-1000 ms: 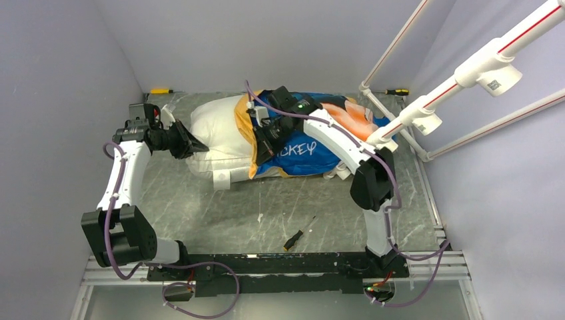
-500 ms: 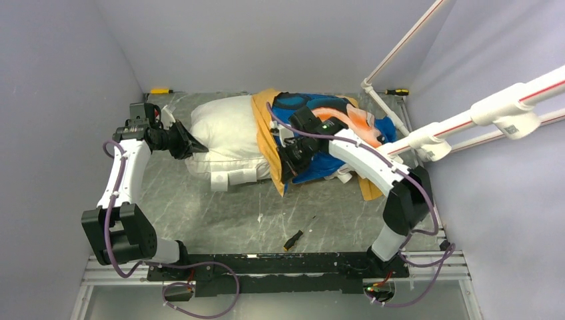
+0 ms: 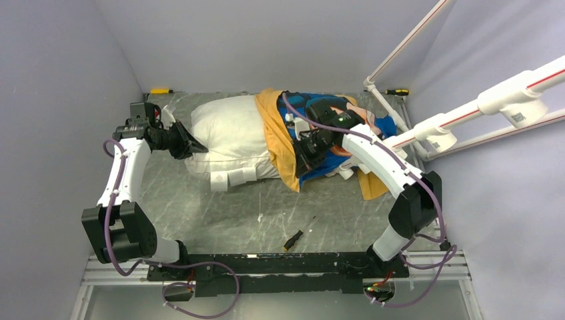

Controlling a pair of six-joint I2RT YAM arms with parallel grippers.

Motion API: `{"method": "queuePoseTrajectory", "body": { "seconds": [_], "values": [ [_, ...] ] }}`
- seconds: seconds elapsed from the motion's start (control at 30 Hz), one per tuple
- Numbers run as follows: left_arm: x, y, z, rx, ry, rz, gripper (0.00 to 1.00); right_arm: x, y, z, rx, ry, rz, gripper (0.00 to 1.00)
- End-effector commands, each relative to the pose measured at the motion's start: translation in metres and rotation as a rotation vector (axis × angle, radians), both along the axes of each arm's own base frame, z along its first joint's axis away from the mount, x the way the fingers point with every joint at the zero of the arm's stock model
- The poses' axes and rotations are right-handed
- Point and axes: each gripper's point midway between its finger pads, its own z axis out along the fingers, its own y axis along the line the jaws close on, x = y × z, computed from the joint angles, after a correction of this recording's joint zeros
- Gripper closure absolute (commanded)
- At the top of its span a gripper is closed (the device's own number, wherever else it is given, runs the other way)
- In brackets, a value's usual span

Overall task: Put the pillow into the pillowcase
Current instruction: Stuff the pillow into the pillowcase.

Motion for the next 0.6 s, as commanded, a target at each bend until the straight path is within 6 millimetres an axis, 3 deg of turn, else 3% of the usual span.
{"method": "queuePoseTrajectory", "body": {
  "seconds": [0.0, 0.27, 0.57],
  "values": [
    [0.012, 0.007, 0.012, 0.05, -0.077, 0.003, 0.99, 0.021, -0.015, 0.031, 0.036, -0.004, -0.039, 1.0],
    [0.009, 0.006, 0.011, 0.048, -0.073, 0.007, 0.99, 0.058, 0.002, 0.047, 0.119, -0.042, -0.01, 1.0],
    [0.008, 0.006, 0.013, 0.052, -0.068, 0.003, 0.99, 0.111, -0.008, 0.068, 0.332, -0.007, -0.057, 1.0]
  ]
}}
